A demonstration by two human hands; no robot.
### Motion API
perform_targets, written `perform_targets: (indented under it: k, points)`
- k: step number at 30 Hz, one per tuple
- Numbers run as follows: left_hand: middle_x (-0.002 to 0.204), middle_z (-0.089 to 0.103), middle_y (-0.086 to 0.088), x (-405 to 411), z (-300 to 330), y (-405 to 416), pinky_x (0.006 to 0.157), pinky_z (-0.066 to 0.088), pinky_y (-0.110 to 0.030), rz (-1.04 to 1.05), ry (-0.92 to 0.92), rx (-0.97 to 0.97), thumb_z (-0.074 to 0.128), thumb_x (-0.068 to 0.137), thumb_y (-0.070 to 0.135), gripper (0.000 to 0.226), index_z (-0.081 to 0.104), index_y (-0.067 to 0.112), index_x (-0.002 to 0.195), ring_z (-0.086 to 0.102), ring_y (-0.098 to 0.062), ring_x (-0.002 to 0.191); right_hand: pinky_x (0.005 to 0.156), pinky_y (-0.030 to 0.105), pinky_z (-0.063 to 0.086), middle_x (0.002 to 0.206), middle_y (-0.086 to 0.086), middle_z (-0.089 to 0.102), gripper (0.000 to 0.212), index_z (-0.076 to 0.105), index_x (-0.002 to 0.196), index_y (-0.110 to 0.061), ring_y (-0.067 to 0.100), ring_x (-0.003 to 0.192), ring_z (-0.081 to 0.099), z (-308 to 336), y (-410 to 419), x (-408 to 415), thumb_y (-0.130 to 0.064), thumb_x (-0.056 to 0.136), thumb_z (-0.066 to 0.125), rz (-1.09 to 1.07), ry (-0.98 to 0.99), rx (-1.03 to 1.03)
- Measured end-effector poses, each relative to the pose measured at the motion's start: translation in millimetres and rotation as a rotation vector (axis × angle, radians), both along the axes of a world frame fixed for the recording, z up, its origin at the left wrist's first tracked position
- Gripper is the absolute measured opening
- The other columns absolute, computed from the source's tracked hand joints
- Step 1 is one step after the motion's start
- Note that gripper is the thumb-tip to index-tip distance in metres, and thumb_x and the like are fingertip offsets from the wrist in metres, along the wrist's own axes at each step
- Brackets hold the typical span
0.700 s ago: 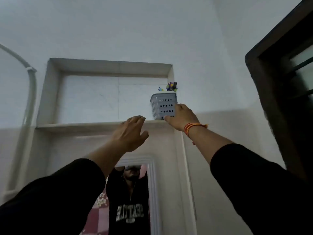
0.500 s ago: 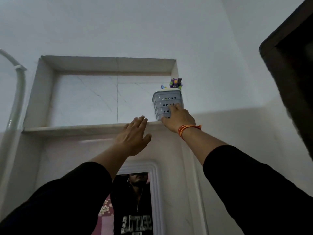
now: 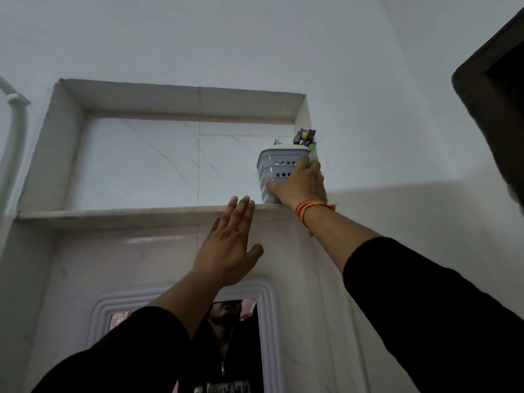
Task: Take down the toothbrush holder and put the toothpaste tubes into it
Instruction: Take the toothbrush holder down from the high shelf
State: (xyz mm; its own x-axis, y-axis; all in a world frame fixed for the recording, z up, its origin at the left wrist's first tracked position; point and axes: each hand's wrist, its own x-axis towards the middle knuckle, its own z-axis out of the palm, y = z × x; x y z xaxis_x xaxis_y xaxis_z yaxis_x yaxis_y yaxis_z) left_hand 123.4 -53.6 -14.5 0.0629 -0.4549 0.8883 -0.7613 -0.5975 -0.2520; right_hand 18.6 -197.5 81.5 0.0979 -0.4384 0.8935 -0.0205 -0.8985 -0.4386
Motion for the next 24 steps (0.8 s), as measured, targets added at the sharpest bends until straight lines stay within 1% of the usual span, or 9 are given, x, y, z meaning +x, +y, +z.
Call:
perform_targets:
  k: [2,4,8,12,16,18,20,22,24]
  points:
    - [0.170,-0.013,0.007,-4,3,3,0.128,0.008,-0.040,-0.012,0.022,0.016,0.041,0.095,0.051,0.087,-0.007,0.021,0.161,-0.020,-0.011,0.155,0.099,0.045,0.046,0.143,0.018,0.039,0.123,0.011,0.153,-0.011,0.035,0.128,0.047,8,2,6,-0.062,0.062,0.077,0.082,0.056,0.122]
    - [0.169,-0.013,0.008,-8,5,7,0.128,0.008,-0.038,-0.020,0.048,0.032,0.042,0.097,0.049,0.086,-0.007,0.022,0.161,-0.021,-0.009,0.154,0.101,0.045,0.045,0.145,0.020,0.037,0.135,0.005,0.154,-0.008,0.036,0.129,0.046,13,5,12,-0.062,0.057,0.081,0.090,0.077,0.196]
    - [0.169,-0.015,0.010,-15,7,10,0.127,0.010,-0.037,-0.022,0.102,0.056,0.046,0.094,0.048,0.089,-0.007,0.023,0.161,-0.022,-0.007,0.153,0.092,0.041,0.051,0.135,0.016,0.048,0.124,0.031,0.141,-0.005,0.032,0.118,0.054,16,10,11,-0.062,0.045,0.085,0.071,-0.038,0.257]
    - [0.168,-0.016,0.013,-25,13,15,0.123,0.016,-0.039,0.024,0.179,0.091,0.053,0.085,0.049,0.099,-0.007,0.026,0.161,-0.023,-0.005,0.152,0.069,0.034,0.045,0.126,0.012,0.047,0.116,0.036,0.135,-0.008,0.029,0.107,0.058,10,19,-7,-0.065,0.046,0.083,0.064,-0.083,0.228]
    - [0.169,-0.011,0.014,-38,23,18,0.122,0.018,-0.038,0.000,0.321,0.117,0.056,0.086,0.042,0.096,-0.002,0.027,0.162,-0.019,-0.005,0.154,0.066,0.032,0.042,0.126,0.011,0.047,0.111,0.038,0.133,-0.009,0.029,0.105,0.060,9,30,-35,-0.063,0.048,0.084,0.101,-0.090,0.206]
    - [0.170,-0.004,0.011,-45,29,22,0.123,0.015,-0.039,-0.053,0.382,0.121,0.057,0.088,0.036,0.090,0.006,0.025,0.162,-0.013,-0.007,0.155,0.068,0.032,0.043,0.128,0.012,0.047,0.112,0.037,0.134,-0.009,0.029,0.107,0.059,7,36,-50,-0.063,0.048,0.085,0.114,-0.086,0.181]
    - [0.170,0.011,0.007,-51,33,30,0.124,0.015,-0.037,-0.089,0.368,0.093,0.058,0.089,0.028,0.082,0.019,0.023,0.161,0.001,-0.011,0.157,0.070,0.032,0.043,0.128,0.011,0.046,0.113,0.036,0.135,-0.010,0.029,0.109,0.059,2,42,-63,-0.063,0.048,0.085,0.126,-0.089,0.163]
    - [0.167,0.025,0.003,-55,32,43,0.124,0.019,-0.036,-0.114,0.350,0.038,0.058,0.090,0.021,0.074,0.029,0.023,0.158,0.016,-0.015,0.156,0.072,0.033,0.043,0.129,0.011,0.045,0.113,0.035,0.135,-0.011,0.029,0.110,0.058,-6,49,-75,-0.062,0.049,0.085,0.144,-0.103,0.158]
    - [0.164,0.032,0.001,-60,22,54,0.122,0.025,-0.038,-0.129,0.356,-0.001,0.057,0.091,0.021,0.070,0.034,0.024,0.156,0.027,-0.019,0.153,0.075,0.033,0.043,0.131,0.011,0.043,0.114,0.033,0.137,-0.010,0.029,0.114,0.056,-20,58,-86,-0.061,0.050,0.086,0.169,-0.109,0.163]
